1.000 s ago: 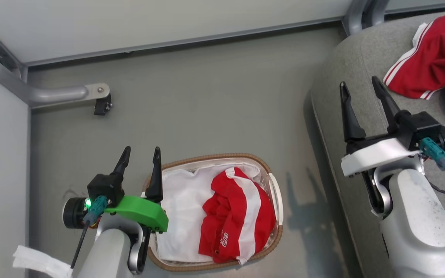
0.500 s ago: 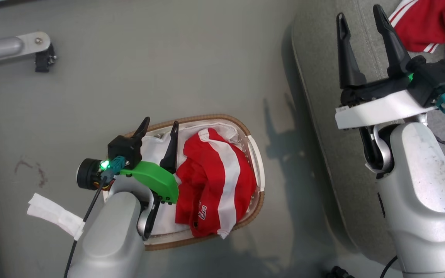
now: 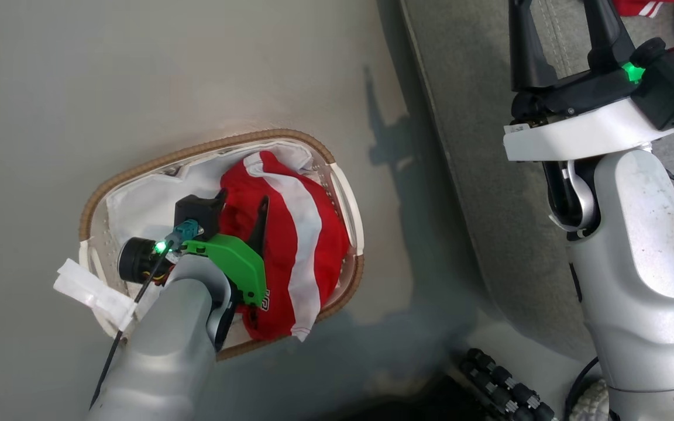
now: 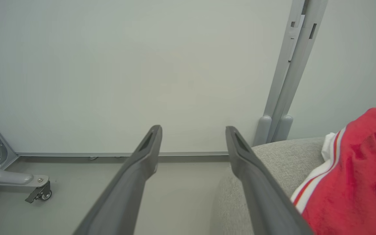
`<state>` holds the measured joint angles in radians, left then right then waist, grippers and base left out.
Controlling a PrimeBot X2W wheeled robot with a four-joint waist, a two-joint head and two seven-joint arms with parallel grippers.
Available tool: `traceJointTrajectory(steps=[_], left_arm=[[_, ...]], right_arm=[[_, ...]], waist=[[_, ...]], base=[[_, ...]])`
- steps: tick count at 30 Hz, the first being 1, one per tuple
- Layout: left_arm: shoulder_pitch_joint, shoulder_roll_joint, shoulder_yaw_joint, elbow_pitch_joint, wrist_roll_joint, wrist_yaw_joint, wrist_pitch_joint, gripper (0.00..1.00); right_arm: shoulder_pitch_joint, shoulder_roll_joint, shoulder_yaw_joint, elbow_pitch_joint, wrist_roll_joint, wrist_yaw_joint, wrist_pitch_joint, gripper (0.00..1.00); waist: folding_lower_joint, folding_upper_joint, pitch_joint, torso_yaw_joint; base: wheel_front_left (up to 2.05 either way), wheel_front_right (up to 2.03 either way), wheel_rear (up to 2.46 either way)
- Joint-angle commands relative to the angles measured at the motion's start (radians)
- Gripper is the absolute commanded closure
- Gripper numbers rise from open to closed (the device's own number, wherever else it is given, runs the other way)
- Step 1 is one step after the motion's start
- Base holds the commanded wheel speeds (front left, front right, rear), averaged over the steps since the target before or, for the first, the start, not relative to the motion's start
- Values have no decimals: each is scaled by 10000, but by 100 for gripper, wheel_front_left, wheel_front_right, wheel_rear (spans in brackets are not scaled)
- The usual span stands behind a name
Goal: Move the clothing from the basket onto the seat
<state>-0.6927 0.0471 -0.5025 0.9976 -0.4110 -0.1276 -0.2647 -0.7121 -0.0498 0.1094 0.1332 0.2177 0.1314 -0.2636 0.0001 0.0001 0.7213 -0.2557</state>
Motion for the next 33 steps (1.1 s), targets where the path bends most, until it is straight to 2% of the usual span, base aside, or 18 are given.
traceJointTrajectory(steps=[1, 8, 18, 31, 32, 33], left_arm=[[-274, 66, -198, 197, -228, -32, 7, 0], [-622, 72, -1082, 989, -1314, -35, 223, 0], [-996, 68, -1926, 1635, -2207, -33, 587, 0], [-1618, 66, -2708, 2529, -2460, -32, 1006, 0], [-1644, 68, -2745, 2552, -2494, -32, 1067, 31], [-1649, 68, -2793, 2558, -2543, -32, 1158, 68]], right_arm=[[-138, -22, 35, -74, 61, -14, -17, 0], [-258, -25, 131, -198, 20, -14, -17, 0], [-354, -25, 265, -454, 44, -14, -17, 0], [-551, -24, 388, -866, 4, -14, -17, 0], [-562, -26, 395, -877, -7, -14, -17, 0], [-580, -24, 411, -890, -18, -14, -17, 0]], waist=[[-1, -1, 522, -484], [-1, -1, 921, -604], [-1, -1, 1310, -662], [-1, -1, 1844, -653], [-1, -1, 1852, -648], [-1, -1, 1853, -642]], base=[[0, 0, 0], [0, 0, 0], [0, 0, 0], [0, 0, 0], [0, 0, 0], [0, 0, 0]])
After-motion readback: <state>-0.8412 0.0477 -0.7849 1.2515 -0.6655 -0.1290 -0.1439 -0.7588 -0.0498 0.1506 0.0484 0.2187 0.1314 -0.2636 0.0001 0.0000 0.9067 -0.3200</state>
